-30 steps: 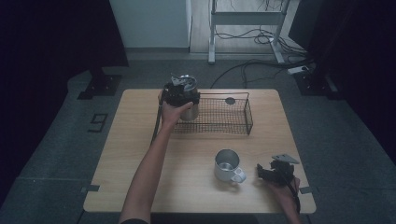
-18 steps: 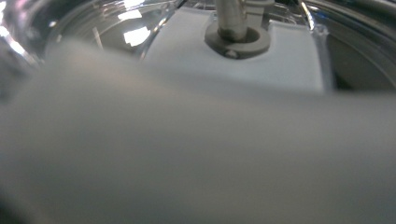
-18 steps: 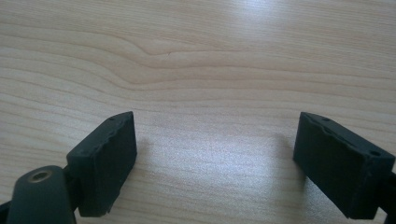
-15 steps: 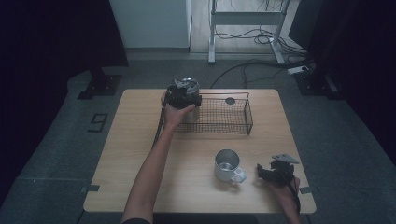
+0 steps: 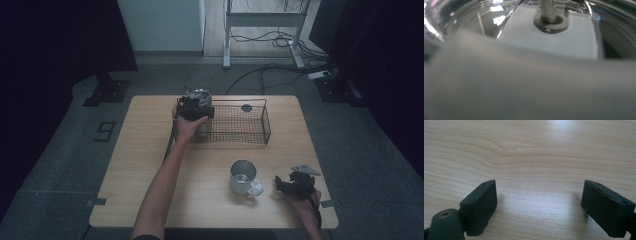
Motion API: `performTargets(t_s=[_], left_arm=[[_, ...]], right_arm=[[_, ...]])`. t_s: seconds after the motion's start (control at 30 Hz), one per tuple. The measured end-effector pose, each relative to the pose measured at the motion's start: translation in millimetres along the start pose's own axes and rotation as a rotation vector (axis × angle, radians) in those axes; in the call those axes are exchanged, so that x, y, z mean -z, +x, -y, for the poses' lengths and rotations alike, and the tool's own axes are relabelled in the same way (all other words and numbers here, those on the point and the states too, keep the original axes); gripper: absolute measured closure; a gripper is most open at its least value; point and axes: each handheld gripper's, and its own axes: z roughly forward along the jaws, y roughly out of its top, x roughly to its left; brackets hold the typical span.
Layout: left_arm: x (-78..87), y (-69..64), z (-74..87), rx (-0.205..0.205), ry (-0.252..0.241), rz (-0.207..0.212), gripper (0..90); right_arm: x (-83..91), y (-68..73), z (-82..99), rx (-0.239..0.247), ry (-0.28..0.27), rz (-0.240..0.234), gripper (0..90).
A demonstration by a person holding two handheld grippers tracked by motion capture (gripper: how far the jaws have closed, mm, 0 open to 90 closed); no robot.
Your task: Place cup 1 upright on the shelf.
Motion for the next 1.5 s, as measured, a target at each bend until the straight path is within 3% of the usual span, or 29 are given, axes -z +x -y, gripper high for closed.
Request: performTargets(t_s=[0.87,1.2,1.5], left_arm=[[-16.0,-2.1,11.0,-0.003,0.045,-0.03,3.6],[-12.5,-1.5,15.5,-0.01,0.048,-0.022,3.5],[-8.0,-5.9,22.1,-0.049,0.041,-0.025,3.6]], right_arm=[[0.0,0.0,0.0,0.0,0.0,0.0,13.3],[0.0,0.0,0.0,0.001,-0.001,0.0,13.3],[0.1,0.0,0.0,0.0,-0.001,0.0,13.4]])
